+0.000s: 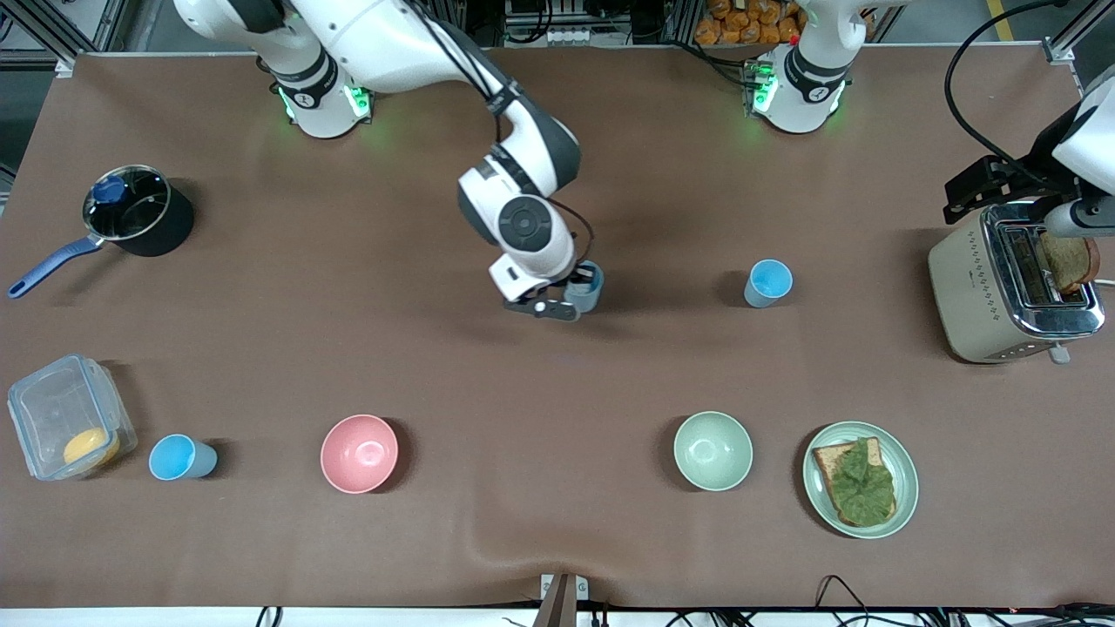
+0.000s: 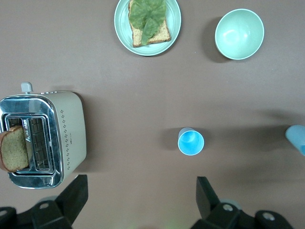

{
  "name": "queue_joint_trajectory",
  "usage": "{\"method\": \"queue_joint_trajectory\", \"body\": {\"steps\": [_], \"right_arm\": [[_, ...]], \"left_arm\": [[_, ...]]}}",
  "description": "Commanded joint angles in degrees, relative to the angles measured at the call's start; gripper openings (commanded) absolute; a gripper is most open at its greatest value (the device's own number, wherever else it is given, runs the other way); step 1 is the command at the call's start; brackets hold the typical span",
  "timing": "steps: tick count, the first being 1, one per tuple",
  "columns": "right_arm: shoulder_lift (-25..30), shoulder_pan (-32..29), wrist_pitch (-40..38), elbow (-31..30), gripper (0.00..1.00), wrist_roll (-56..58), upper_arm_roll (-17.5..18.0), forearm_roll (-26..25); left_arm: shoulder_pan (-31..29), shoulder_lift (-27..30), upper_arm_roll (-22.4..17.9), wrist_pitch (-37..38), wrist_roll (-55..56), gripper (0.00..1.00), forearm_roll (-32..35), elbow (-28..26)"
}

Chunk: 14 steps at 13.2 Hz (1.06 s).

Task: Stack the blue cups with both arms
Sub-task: 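Carry the blue cup with the right gripper toward the table middle, then set the cup down and open the right gripper while the left gripper starts reaching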

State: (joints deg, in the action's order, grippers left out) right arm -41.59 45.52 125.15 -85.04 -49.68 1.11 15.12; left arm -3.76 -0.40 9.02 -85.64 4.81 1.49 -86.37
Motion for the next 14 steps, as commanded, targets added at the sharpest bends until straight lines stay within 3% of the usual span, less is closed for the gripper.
{"method": "queue_joint_trajectory", "body": {"steps": [1,3,7,8,9,10,14], "right_arm": [[-2.35,2.02,2.37,2.86,0.0,-1.12,-0.67,4.19],[-3.32,3.61,4.83,3.83,0.0,-1.3,-0.76,8.77],[-4.63,4.49,6.51,4.18,0.0,-1.48,-0.76,9.49],[-4.99,4.41,6.68,4.18,0.23,-1.48,-0.67,9.58],[-4.9,4.49,8.6,4.18,0.52,-1.65,-0.67,10.97],[-4.9,5.01,11.14,4.18,1.0,-1.56,-0.76,13.16],[-2.71,2.66,8.99,4.88,1.0,-0.6,-0.93,13.36]], "left_arm": [[-0.2,0.04,0.38,0.03,0.29,1.0,-0.96,0.41],[-0.2,0.04,0.38,0.03,0.29,1.0,-0.96,0.41],[-0.03,-0.04,0.38,-0.05,0.29,1.0,-0.52,0.76],[0.24,-0.13,0.38,-0.06,0.29,1.0,-0.35,0.76],[0.41,-0.13,0.47,-0.06,0.2,1.0,-0.26,0.85],[0.42,-0.22,0.64,-0.14,0.2,1.0,-0.43,0.85],[0.42,-0.13,0.82,-0.58,-0.15,1.0,-0.96,0.68]]}}
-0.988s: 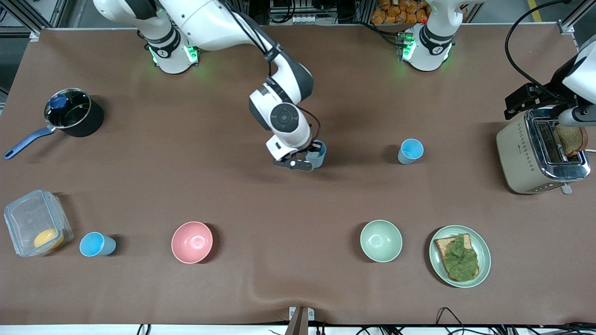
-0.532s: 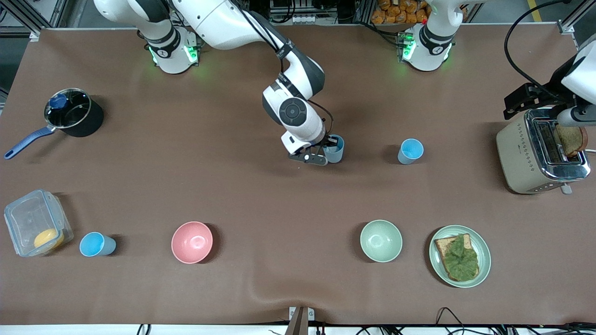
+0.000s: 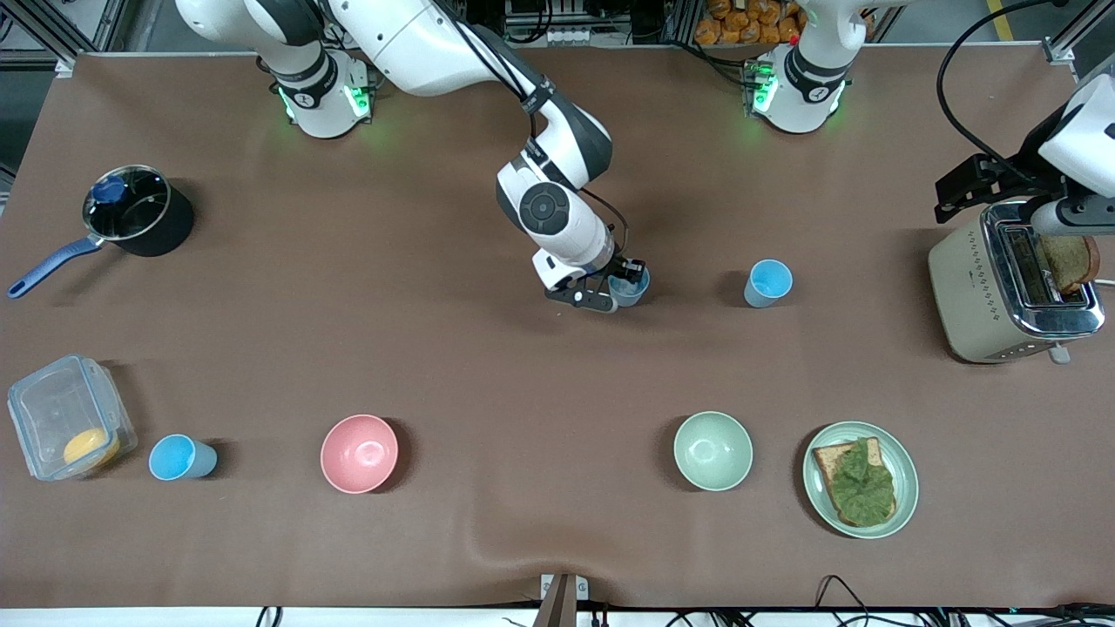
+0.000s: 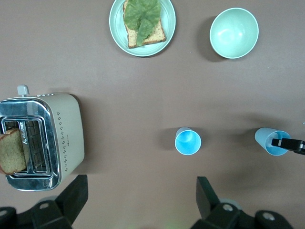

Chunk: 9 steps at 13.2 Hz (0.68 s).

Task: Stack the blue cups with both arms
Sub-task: 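Set the cup down and open the right gripper while the left gripper starts reaching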

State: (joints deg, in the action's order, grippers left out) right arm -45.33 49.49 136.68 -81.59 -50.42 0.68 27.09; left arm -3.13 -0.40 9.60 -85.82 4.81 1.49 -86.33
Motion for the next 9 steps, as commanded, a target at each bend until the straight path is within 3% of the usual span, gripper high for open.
{"method": "queue_joint_trajectory", "body": {"steps": [1,7,9], "right_arm": [[1.81,-2.8,-6.48,2.13,1.0,0.32,-0.51,1.21],[8.84,-13.78,-29.51,3.02,1.0,7.7,-1.04,-0.02],[10.87,-18.0,-35.84,3.02,1.0,8.85,-1.04,-3.95]], "left_arm": [[-0.29,0.57,0.33,-1.88,-0.06,1.0,-1.05,-0.32],[0.06,1.19,0.42,-18.74,-0.68,1.0,-1.06,-18.14],[1.11,0.67,0.42,-21.57,-0.77,1.0,-0.09,-22.46]]}}
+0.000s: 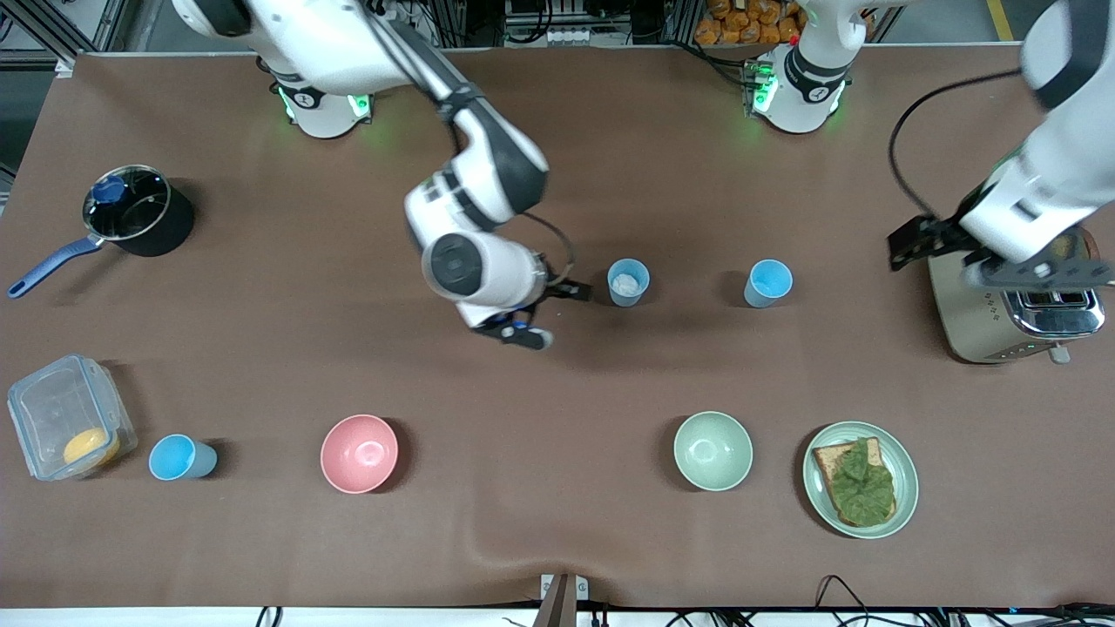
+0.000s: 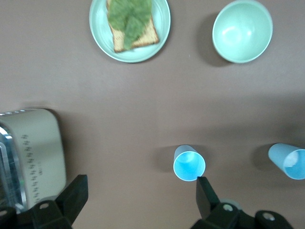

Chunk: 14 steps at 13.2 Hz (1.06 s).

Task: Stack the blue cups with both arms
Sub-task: 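Set the cup down and open the right gripper while the left gripper starts reaching, then withdraw the right gripper while the left gripper reaches the blue cup near the toaster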

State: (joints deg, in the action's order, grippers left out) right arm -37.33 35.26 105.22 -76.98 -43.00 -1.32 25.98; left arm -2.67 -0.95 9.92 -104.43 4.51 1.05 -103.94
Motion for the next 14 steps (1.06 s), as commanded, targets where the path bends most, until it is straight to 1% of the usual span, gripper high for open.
{"method": "queue_joint_trajectory", "body": {"steps": [1,3,5,6,7,8,9,10,12,14], "right_arm": [[3.84,-5.71,-6.93,-1.59,1.0,2.03,1.06,-4.69],[5.42,-10.19,-11.33,-1.59,1.0,6.23,1.06,-6.11],[6.65,-15.63,-15.55,-1.68,1.0,14.39,0.97,-7.16],[7.1,-18.35,-17.14,-1.68,1.0,17.22,1.06,-8.74],[7.71,-20.12,-18.29,-1.68,1.0,18.81,1.06,-11.45],[8.06,-21.79,-18.82,-1.68,1.0,19.52,1.06,-14.26],[8.41,-23.38,-19.7,-1.68,1.0,20.66,1.06,-16.81],[9.11,-25.22,-20.05,-1.77,1.0,23.11,1.06,-18.75],[10.69,-29.26,-21.1,-2.38,1.0,29.25,1.15,-19.47],[11.84,-31.64,-21.63,-2.38,1.0,33.05,1.06,-20.7]], "left_arm": [[0.65,0.17,0.1,-3.58,-0.47,1.0,0.44,-6.0],[0.56,-0.19,0.1,-3.59,-0.29,1.0,0.44,-6.71],[0.74,-1.24,-0.25,-3.33,-1.34,1.0,0.36,-6.8],[1.18,-2.46,-0.17,-3.85,-0.3,1.0,-0.34,-6.8],[1.09,-3.43,-0.17,-6.37,-0.12,1.0,-1.83,-7.41],[1.18,-3.53,-0.17,-9.18,0.23,1.0,-4.71,-9.33],[1.96,-3.7,-0.25,-10.52,1.45,1.0,-6.4,-10.22],[3.45,-3.71,-0.17,-11.58,4.51,1.0,-6.5,-11.36],[4.95,-3.44,0.18,-15.78,10.15,1.0,-6.41,-15.21],[6.88,-3.44,0.27,-22.01,10.43,1.0,-6.5,-19.35]]}}
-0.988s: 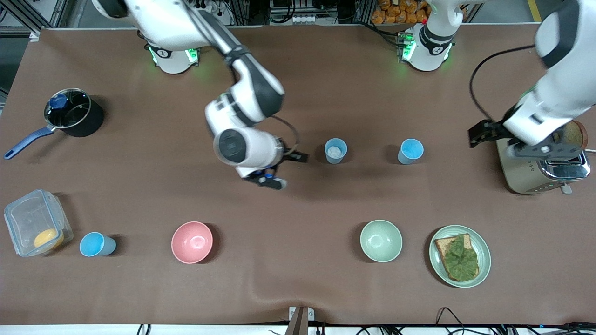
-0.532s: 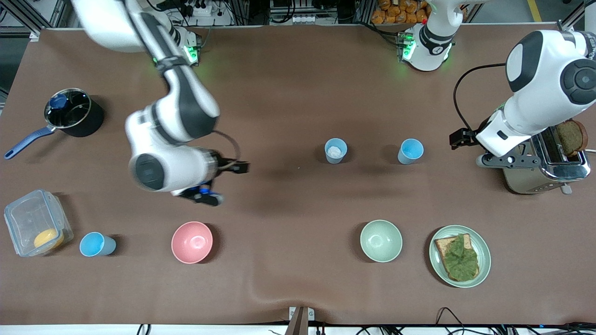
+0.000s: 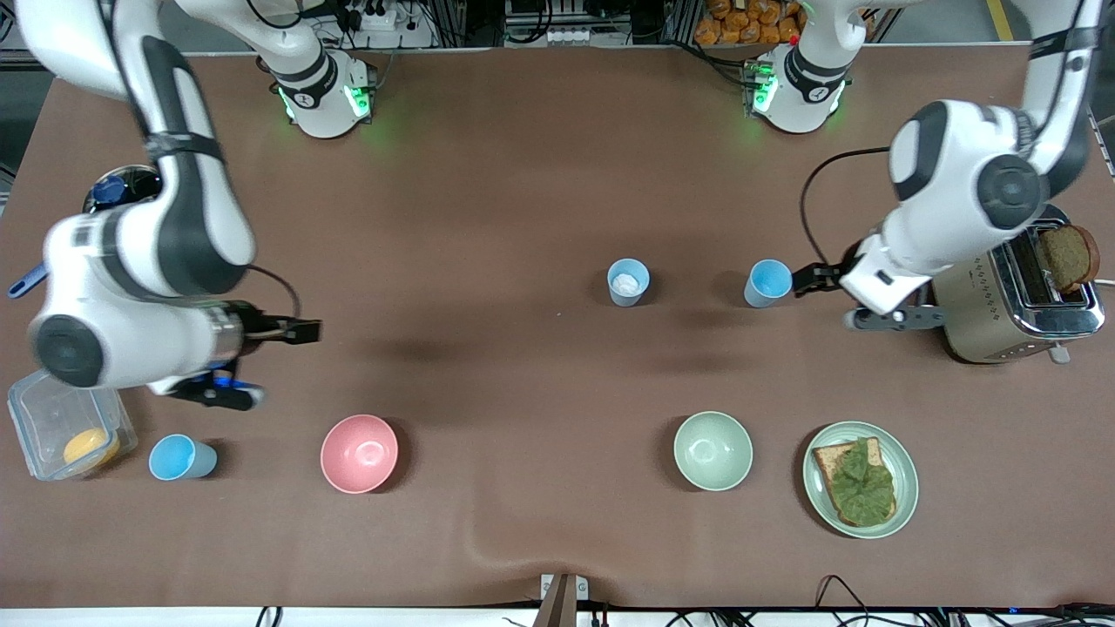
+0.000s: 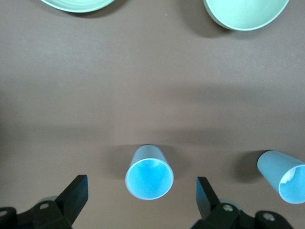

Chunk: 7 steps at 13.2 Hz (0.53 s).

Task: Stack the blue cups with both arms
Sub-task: 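Withdraw the right gripper while the left gripper reaches the blue cup near the toaster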

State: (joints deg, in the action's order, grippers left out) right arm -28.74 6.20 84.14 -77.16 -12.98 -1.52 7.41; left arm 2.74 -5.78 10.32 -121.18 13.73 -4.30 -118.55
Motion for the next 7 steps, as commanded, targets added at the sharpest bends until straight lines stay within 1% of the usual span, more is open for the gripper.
{"method": "queue_joint_trajectory", "body": {"steps": [1,3,4,6,7], "right_arm": [[4.3,-2.77,-0.65,-2.38,1.0,3.66,1.08,-4.31],[7.72,-2.77,-0.74,-3.26,1.0,4.1,0.73,-7.92],[10.44,-3.03,-0.13,-5.0,1.0,4.1,0.73,-8.81],[16.58,-3.99,3.03,-8.26,1.0,4.1,0.82,-9.78],[19.57,-5.13,3.3,-10.01,1.0,3.32,0.91,-9.78]], "left_arm": [[2.44,1.13,-0.12,-8.51,1.73,1.0,-1.15,-7.28],[3.85,-0.01,-0.12,-14.32,1.91,1.0,-1.15,-11.86],[3.85,-0.54,0.05,-15.47,2.0,1.0,-1.15,-13.1],[3.77,-0.55,2.5,-16.71,4.01,1.0,-1.41,-15.12],[3.77,-0.55,3.47,-17.93,6.55,1.0,-1.41,-16.17]]}}
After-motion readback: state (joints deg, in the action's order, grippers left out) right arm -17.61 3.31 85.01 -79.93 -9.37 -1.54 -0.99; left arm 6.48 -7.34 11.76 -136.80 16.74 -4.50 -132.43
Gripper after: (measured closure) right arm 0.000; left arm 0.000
